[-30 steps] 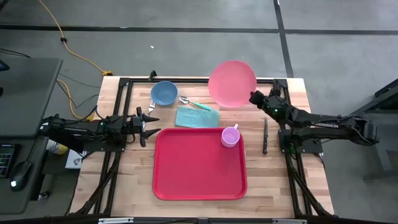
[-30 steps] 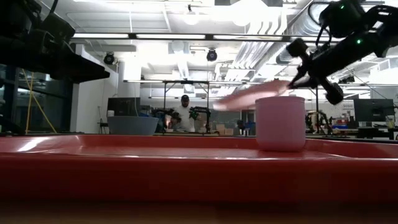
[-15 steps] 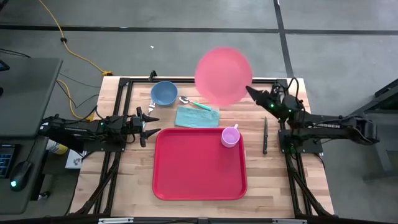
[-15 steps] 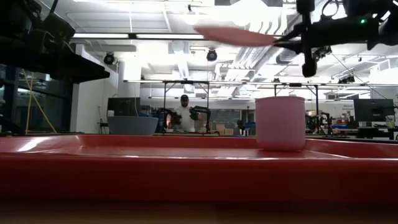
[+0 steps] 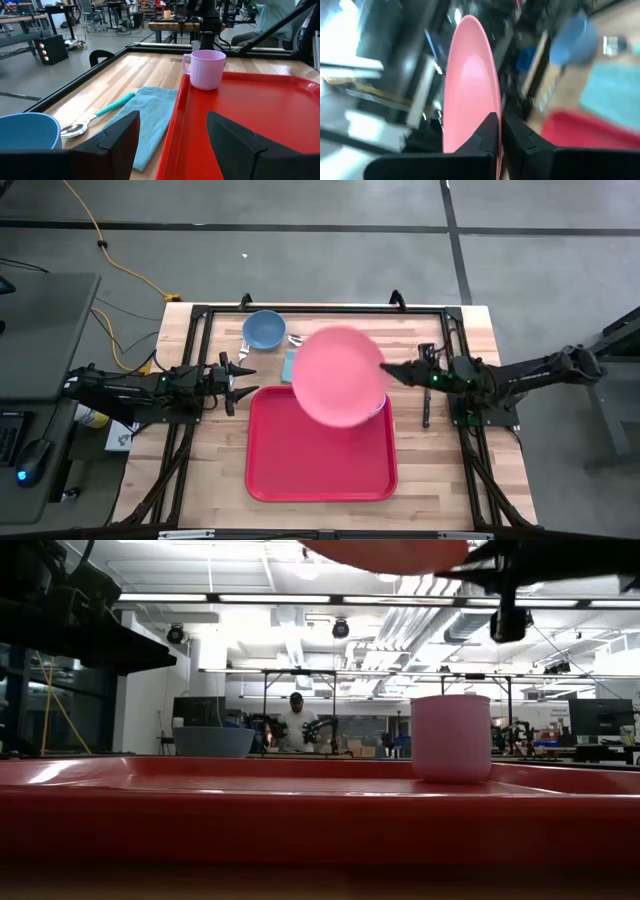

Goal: Set up tray
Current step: Put the pink plate on the red serving tray at the bottom of the pink mug

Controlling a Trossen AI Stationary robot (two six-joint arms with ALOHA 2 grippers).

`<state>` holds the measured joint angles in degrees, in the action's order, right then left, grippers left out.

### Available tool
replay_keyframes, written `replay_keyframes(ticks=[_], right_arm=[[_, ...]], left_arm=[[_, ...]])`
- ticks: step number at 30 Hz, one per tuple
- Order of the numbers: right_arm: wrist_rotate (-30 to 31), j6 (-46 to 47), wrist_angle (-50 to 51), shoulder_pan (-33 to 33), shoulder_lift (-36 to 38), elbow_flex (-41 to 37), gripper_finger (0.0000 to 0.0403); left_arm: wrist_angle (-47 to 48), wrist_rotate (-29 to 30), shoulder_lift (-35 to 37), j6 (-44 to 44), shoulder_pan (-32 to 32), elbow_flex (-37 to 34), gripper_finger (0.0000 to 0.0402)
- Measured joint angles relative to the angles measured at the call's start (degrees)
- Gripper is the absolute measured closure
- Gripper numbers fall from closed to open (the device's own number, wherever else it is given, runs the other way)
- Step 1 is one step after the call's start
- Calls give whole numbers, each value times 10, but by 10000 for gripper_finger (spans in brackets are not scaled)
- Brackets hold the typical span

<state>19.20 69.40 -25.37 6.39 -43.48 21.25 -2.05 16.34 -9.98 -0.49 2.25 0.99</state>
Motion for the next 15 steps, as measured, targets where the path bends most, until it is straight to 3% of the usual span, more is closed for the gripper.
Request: replay_keyframes(ticks=[9,15], right_arm=[[28,71,339,139,-20,165,402],[34,157,449,214,-80,233,403]], left_arm=[[0,0,0,0,0,0,140],[0,0,0,0,0,0,140]])
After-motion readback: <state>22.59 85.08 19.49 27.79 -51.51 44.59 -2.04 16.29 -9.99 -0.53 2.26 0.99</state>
